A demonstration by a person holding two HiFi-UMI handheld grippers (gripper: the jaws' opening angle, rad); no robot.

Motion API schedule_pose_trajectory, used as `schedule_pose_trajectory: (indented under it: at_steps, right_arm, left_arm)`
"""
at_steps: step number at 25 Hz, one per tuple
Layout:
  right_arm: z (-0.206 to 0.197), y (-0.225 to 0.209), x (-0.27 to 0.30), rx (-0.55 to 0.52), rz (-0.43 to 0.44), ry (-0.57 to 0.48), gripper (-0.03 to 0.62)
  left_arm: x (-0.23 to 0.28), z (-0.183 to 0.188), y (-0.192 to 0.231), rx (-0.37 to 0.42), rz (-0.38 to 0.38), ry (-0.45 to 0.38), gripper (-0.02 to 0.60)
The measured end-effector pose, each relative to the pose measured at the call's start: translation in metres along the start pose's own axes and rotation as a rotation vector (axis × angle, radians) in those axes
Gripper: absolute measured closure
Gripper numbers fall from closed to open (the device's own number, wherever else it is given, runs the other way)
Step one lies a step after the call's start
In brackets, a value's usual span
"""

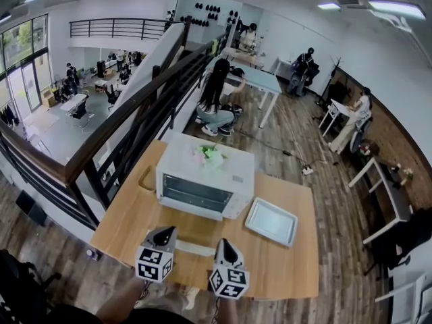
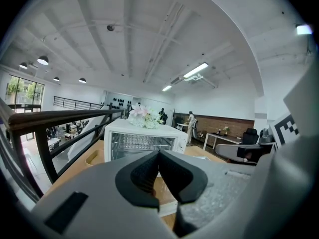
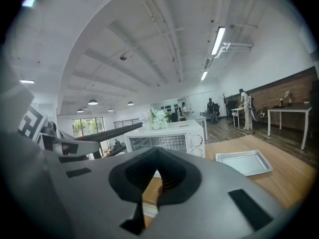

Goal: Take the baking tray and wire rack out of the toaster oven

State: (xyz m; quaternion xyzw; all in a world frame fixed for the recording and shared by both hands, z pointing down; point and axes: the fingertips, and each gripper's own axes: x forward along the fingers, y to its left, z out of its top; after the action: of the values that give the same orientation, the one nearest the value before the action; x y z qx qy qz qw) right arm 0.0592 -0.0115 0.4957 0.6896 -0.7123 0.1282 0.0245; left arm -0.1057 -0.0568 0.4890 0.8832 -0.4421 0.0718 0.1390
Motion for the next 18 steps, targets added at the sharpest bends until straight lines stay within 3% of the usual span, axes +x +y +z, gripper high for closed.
schedule_pose_trajectory:
  at_steps: [18]
  right_arm:
    - [-0.008,0.001,0.065,0.03,0.053,0.045,0.595]
  left_arm:
    - [0.04,-0.001,0.045,-0.075,0.066,0.005,0.577]
